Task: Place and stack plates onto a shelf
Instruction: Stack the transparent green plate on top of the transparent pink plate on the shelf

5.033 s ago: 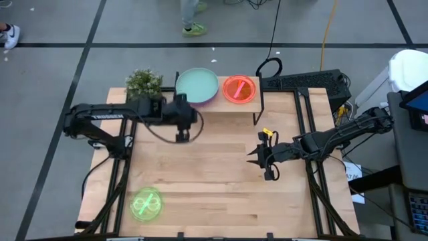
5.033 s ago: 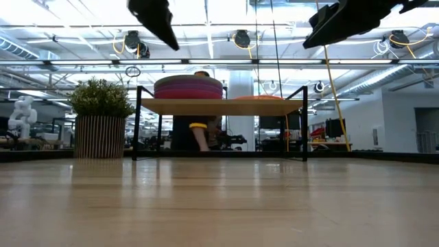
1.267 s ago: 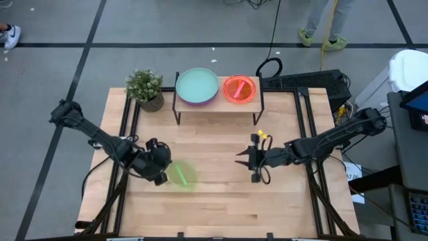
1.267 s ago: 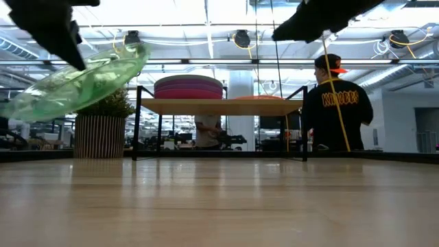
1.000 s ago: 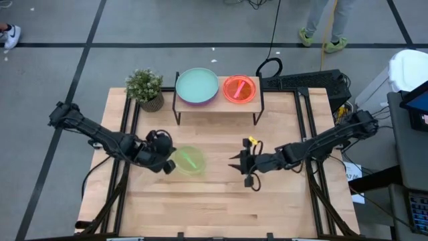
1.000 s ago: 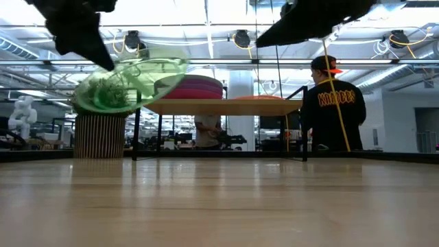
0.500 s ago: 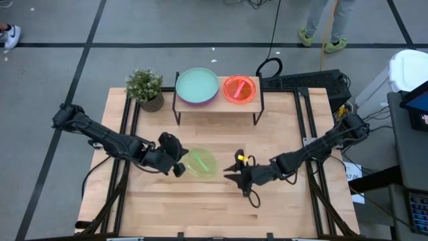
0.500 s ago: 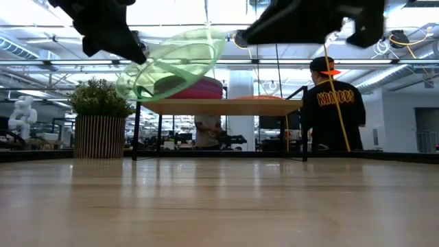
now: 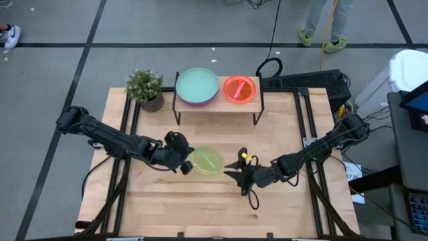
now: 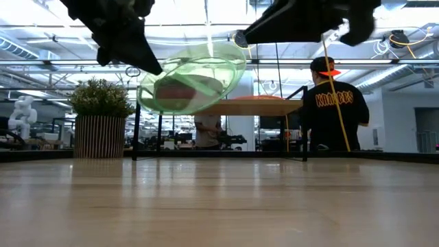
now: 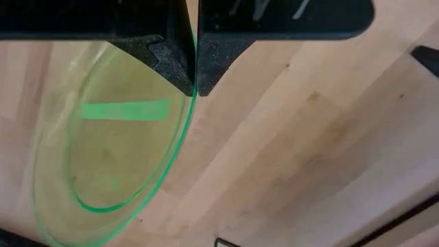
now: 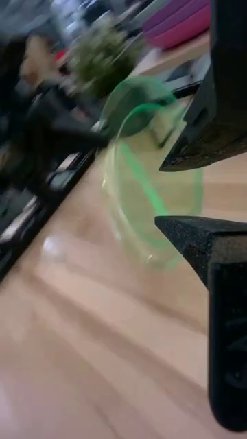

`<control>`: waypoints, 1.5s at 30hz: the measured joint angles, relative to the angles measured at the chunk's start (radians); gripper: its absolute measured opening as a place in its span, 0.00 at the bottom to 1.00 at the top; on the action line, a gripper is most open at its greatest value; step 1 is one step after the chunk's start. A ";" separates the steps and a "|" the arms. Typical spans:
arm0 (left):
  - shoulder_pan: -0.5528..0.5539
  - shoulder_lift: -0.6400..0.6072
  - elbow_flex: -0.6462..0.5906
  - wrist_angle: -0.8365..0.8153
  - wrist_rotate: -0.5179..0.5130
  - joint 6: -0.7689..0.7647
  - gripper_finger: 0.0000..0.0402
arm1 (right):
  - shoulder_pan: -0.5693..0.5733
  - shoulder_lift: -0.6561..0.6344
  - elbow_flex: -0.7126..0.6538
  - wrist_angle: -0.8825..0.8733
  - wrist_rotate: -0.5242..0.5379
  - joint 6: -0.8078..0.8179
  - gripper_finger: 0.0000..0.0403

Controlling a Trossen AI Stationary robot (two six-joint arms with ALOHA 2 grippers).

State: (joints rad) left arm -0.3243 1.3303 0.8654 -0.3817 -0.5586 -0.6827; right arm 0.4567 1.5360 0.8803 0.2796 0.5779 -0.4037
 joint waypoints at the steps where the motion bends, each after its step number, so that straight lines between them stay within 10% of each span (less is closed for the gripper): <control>1: 0.006 0.008 0.000 0.008 0.000 0.001 0.01 | -0.006 0.000 0.000 0.000 0.025 0.024 0.25; 9: 0.030 0.032 -0.002 0.041 0.001 0.040 0.01 | -0.038 0.000 0.000 -0.002 0.203 0.125 0.25; 17: 0.036 0.044 0.000 0.047 0.001 0.054 0.01 | -0.029 -0.010 -0.001 -0.004 0.133 0.069 0.25; 27: 0.066 0.045 0.000 0.041 0.199 0.053 0.01 | -0.007 -0.008 -0.002 -0.063 -0.318 -0.024 0.25; 45: 0.111 0.135 -0.001 0.036 0.350 0.050 0.01 | 0.010 0.247 -0.001 0.075 -0.193 -0.340 0.25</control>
State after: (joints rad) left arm -0.2132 1.4653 0.8642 -0.3457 -0.2089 -0.6326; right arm 0.4667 1.7830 0.8795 0.3551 0.3852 -0.7435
